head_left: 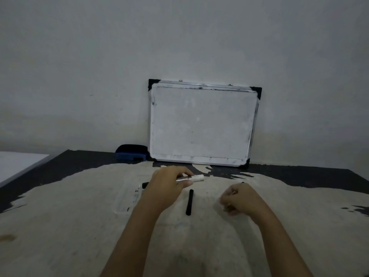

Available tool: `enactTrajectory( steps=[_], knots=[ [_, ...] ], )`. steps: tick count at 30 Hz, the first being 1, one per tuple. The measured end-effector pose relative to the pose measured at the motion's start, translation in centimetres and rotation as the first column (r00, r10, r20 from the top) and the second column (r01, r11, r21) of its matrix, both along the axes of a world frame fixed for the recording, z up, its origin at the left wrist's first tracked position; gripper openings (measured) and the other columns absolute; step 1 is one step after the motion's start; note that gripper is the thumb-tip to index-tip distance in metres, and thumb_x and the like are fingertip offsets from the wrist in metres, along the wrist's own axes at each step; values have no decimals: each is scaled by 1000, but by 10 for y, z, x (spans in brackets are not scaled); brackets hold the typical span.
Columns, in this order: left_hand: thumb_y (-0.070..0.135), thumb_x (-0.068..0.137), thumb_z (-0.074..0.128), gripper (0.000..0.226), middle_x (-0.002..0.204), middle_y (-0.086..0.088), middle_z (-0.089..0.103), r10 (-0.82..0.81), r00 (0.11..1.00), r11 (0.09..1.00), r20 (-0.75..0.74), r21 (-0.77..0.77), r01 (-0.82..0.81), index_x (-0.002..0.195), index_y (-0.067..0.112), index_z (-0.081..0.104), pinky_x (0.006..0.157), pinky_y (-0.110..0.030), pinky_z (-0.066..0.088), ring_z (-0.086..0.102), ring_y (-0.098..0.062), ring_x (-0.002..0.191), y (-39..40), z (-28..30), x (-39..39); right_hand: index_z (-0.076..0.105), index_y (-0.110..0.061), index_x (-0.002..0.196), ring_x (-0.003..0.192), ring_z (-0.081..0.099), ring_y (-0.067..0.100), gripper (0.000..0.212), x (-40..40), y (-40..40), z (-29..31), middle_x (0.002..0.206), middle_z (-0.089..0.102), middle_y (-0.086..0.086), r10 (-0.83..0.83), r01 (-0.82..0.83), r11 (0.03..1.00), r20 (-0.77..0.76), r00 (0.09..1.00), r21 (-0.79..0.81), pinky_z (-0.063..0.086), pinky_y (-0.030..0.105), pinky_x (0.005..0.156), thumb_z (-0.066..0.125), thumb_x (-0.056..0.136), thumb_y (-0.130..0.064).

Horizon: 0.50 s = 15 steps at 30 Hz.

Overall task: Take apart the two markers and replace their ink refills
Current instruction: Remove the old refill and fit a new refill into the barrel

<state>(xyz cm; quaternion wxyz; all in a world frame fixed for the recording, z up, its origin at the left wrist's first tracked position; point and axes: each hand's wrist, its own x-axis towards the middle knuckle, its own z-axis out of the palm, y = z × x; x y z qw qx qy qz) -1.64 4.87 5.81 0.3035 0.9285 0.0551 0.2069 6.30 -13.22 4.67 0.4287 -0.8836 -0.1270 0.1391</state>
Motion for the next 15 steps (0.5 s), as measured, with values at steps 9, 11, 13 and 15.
enactTrajectory(
  steps=[9,11,13,15],
  knots=[
    [25,83,63,20,81,21,61,-115,982,970,148,-197,143,102,31,66,63,-2,41,56,6,72,-1,8,-4,71,-6,88,69,65,13,9,-15,4,30,79,71,8,103,-97,760,28,994,643,53,18,59,66,81,-6],
    [24,83,64,20,84,18,63,-133,980,966,150,-201,162,101,31,66,65,-3,42,56,8,74,-1,9,-4,72,-7,84,68,64,11,7,-14,5,28,74,70,6,110,-106,752,34,993,650,52,17,60,67,81,-10],
    [25,82,64,20,89,12,67,-142,980,966,141,-199,168,101,31,67,69,-11,46,59,0,79,0,8,-4,73,-8,81,66,63,11,7,-12,5,26,71,69,6,101,-98,751,33,994,653,52,17,62,67,80,-12],
    [25,82,65,21,93,8,69,-148,981,965,127,-199,171,102,31,67,73,-19,48,61,-7,83,1,7,-3,74,-7,81,66,63,11,9,-11,6,25,70,68,7,83,-86,750,37,996,656,54,18,64,68,80,-14]
  ],
)
